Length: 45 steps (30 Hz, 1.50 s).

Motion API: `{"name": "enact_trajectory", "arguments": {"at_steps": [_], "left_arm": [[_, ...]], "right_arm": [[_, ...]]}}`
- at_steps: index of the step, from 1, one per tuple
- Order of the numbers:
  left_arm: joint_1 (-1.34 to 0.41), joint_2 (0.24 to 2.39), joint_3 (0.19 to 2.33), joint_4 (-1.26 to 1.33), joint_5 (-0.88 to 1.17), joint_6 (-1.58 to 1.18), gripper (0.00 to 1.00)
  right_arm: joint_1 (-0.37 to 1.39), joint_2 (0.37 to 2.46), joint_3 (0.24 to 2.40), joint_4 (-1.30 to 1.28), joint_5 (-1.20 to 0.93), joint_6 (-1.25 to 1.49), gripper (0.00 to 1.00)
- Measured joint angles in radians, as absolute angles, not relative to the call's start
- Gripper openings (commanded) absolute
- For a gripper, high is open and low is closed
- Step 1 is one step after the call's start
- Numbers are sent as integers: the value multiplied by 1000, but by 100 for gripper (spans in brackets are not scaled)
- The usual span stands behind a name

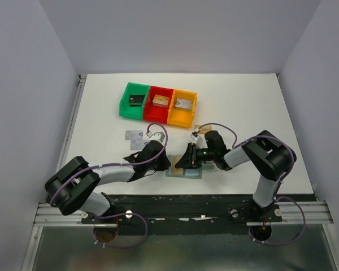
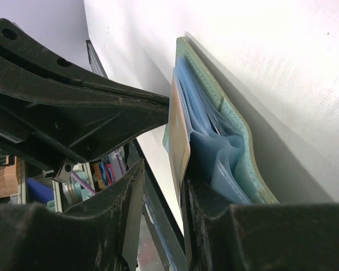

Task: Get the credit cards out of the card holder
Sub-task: Remove the credit card from the card holder.

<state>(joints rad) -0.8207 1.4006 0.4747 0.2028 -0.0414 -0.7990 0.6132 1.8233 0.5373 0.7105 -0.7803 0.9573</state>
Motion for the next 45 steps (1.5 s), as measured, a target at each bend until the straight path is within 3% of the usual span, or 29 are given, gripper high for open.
{"name": "enact_trajectory", "arguments": {"at_steps": [15,45], "left_arm": [[-825,1451,500,233,-37,-836,0],[-827,1494,525,235,-37,-889,0]], "right_arm": [[606,1731,553,524,-762,859,38],[552,1627,501,455,-748,810,37]]}}
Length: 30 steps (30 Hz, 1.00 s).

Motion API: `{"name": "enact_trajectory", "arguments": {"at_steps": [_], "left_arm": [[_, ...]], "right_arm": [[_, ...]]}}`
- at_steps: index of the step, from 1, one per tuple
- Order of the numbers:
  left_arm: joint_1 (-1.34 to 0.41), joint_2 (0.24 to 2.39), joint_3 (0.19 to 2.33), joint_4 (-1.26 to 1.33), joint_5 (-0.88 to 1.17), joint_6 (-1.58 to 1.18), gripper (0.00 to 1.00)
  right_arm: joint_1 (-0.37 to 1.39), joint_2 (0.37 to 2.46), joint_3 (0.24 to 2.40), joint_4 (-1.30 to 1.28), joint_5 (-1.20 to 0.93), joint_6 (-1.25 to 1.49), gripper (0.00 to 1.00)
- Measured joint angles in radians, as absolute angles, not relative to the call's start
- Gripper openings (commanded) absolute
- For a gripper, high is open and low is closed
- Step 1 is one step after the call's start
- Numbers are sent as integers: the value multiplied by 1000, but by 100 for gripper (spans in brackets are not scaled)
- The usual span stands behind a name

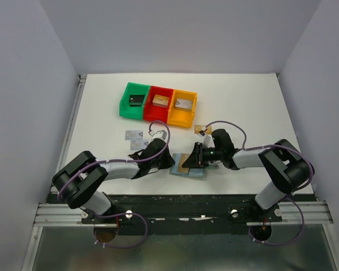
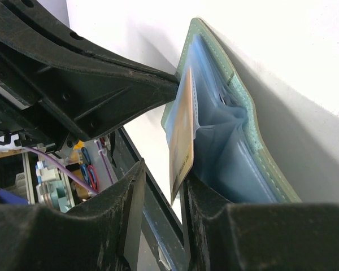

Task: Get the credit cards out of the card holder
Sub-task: Remove the credit card from the card holder.

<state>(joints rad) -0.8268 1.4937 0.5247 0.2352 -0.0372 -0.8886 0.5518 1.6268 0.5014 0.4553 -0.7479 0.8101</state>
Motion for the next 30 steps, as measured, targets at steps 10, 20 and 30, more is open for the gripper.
{"name": "enact_trajectory", "arguments": {"at_steps": [10,20,30], "left_arm": [[-827,1493,524,236,-38,-892,0],[-827,1491,518,243,-39,-901,0],[-827,1488,508,258,-41,-907,0]], "right_arm": [[529,1593,495,416,-747,788,34],[507,1573,484,396,-745,770,30],[484,1538,476,362,-730,754,18]]}}
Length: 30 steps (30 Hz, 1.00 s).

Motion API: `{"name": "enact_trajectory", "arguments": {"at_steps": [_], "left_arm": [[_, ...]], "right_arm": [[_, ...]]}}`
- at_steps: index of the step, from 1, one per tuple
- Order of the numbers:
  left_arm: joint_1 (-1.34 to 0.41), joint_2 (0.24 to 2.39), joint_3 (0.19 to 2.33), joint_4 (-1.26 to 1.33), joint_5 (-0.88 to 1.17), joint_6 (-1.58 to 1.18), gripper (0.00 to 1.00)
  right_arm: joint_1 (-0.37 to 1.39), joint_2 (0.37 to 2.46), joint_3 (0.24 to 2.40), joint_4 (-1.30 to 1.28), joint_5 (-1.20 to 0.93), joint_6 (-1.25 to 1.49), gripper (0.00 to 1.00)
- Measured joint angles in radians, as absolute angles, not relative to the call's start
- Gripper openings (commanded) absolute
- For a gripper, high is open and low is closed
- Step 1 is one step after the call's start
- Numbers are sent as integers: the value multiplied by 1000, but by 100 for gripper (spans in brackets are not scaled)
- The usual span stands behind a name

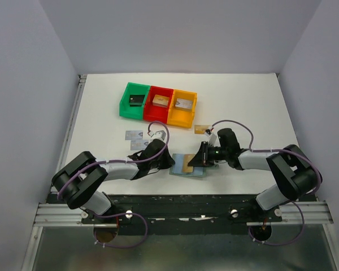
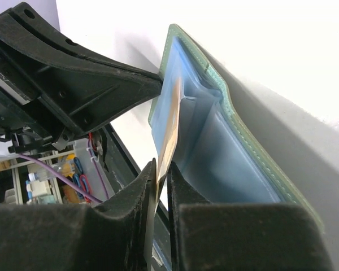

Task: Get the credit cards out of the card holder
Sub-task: Remove the credit card from the card holder.

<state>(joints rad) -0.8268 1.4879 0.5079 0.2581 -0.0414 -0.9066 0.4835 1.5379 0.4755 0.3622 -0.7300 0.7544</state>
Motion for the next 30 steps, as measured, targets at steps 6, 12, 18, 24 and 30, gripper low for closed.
{"name": "enact_trajectory", "arguments": {"at_steps": [6,12,18,24,30], "left_arm": [[-827,1483,498,268,-42,-908,0],[-828,1461,480,265,-42,-908,0],[-829,1440,469,252,-41,-907,0],[-833,1392,468,185,-41,-886,5],[-833,1269,488,4,-46,-807,61]], "right_arm": [[476,1526,465,347,-721,744,7],[469,1498,464,311,-704,731,1],[456,1435,464,220,-669,705,0],[450,1330,477,54,-594,657,0],[450,1175,586,-215,-452,560,0]]}}
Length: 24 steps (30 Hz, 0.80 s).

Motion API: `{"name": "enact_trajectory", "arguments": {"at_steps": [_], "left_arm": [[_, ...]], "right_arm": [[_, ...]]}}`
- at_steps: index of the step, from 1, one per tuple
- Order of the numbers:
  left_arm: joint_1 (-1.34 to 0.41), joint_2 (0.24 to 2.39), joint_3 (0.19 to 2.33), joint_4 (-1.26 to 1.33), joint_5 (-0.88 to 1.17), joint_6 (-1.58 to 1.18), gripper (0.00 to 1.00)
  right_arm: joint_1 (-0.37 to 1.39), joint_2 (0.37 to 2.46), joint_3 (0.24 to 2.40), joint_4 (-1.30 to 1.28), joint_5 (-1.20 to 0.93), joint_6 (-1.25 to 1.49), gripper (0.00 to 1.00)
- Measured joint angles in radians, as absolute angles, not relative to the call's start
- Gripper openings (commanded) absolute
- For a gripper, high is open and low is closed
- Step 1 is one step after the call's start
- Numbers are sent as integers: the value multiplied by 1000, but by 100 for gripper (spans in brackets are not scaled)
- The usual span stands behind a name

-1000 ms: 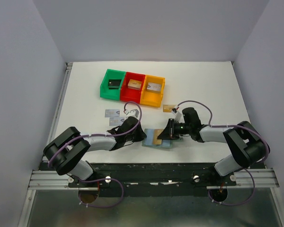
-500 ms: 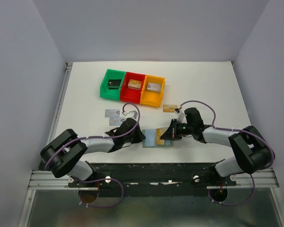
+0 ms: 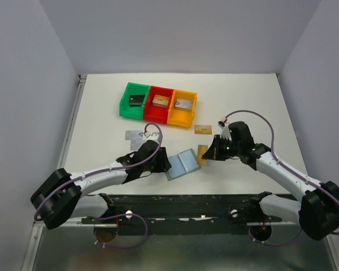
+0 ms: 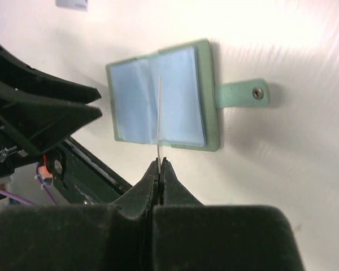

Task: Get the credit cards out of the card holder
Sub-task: Remove the credit card from the card holder.

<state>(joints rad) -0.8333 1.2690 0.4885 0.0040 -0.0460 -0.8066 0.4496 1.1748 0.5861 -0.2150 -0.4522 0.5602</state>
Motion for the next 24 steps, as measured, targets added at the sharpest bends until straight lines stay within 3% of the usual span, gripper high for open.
{"name": "enact_trajectory", "arguments": {"at_steps": [11,19,24], "left_arm": [[-831,968,645,-42,28,-680,99],[-799,554,526,144,297,-565,95],[-791,582,553,182,511,-516,87]], "right_arm": [[492,1046,857,-537,-417,339,0],[632,1102,1099,-796,-665,126,0],[733,1085,1157,-880,-770,24,0]]}}
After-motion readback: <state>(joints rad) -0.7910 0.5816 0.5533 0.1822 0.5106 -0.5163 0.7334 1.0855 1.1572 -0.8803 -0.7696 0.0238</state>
